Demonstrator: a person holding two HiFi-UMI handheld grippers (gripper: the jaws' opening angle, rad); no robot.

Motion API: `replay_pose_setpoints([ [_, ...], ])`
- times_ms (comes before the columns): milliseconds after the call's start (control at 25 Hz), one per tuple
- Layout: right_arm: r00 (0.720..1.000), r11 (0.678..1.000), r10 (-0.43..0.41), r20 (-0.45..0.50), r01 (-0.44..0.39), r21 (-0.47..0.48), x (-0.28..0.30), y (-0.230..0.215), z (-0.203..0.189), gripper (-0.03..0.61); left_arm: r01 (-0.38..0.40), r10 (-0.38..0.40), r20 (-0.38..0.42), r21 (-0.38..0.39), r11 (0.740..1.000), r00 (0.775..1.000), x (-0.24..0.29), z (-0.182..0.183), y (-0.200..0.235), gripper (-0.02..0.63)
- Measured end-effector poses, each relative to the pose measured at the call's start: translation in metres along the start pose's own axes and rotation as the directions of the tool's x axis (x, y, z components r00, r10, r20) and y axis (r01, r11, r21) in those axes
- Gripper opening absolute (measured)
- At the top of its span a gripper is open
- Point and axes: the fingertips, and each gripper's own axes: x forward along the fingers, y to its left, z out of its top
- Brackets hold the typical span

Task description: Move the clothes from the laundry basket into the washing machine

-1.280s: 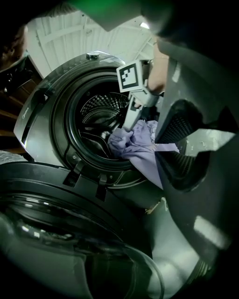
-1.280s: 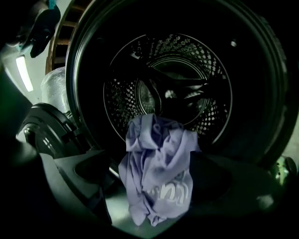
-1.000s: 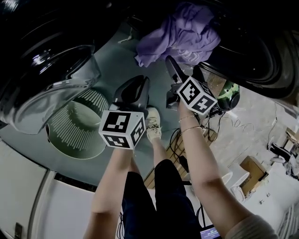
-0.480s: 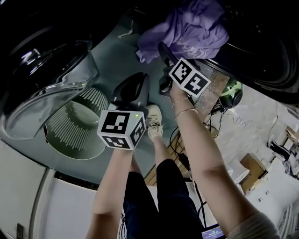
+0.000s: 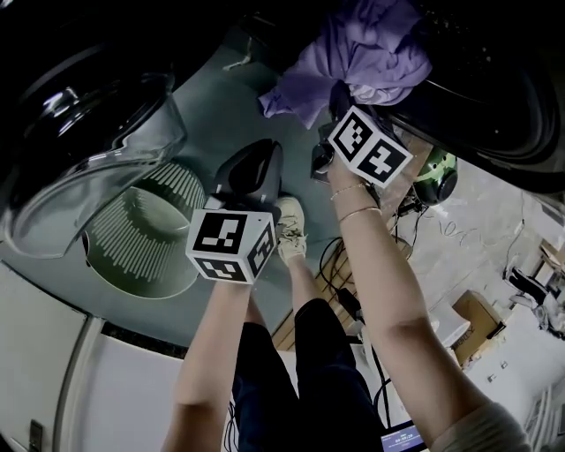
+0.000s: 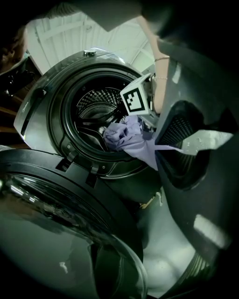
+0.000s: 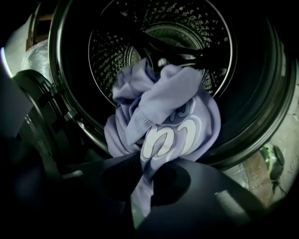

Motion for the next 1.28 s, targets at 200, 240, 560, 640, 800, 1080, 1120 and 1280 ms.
replay_pose_setpoints([
  [200, 0.988, 1.0, 0.026, 0.15, -0.027, 0.008, -0.043, 0.007, 0.048, 0.055, 0.014, -0.014, 0.006, 0.018, 1.0, 1.0, -0.007, 0.016, -0.013, 0.031],
  [240, 0.984, 0.999, 0.031, 0.176, -0.032, 0.002, -0.05, 0.009, 0.059, 0.055, 0.015, -0.015, 0.008, 0.023, 1.0, 1.0, -0.008, 0.019, -0.014, 0.03],
  [560, 0.936, 1.0, 0.01, 0.352, -0.01, -0.004, -0.067, 0.009, 0.15, 0.054, 0.022, -0.022, 0.017, 0.032, 0.999, 1.0, -0.012, 0.037, -0.028, 0.026],
  [640, 0.917, 1.0, 0.015, 0.398, -0.014, -0.005, -0.068, 0.01, 0.172, 0.054, 0.02, -0.02, 0.021, 0.031, 0.999, 1.0, -0.011, 0.04, -0.029, 0.026],
  [800, 0.876, 1.0, 0.023, 0.482, -0.021, -0.011, -0.068, 0.014, 0.213, 0.055, 0.014, -0.014, 0.03, 0.028, 1.0, 0.999, -0.006, 0.049, -0.025, 0.026],
  [1080, 0.935, 0.991, 0.097, 0.34, -0.122, 0.05, -0.021, 0.011, 0.196, 0.356, 0.008, -0.009, 0.02, 0.03, 1.0, 1.0, 0.004, 0.051, -0.017, 0.026],
  [1120, 0.945, 0.991, 0.092, 0.315, -0.117, 0.062, -0.017, 0.008, 0.188, 0.387, 0.009, -0.009, 0.017, 0.027, 1.0, 1.0, 0.004, 0.05, -0.017, 0.026],
  [1280, 0.955, 0.993, 0.088, 0.283, -0.106, 0.049, -0.023, 0.008, 0.171, 0.485, 0.009, -0.01, 0.004, 0.031, 0.999, 1.0, 0.004, 0.047, -0.017, 0.026],
])
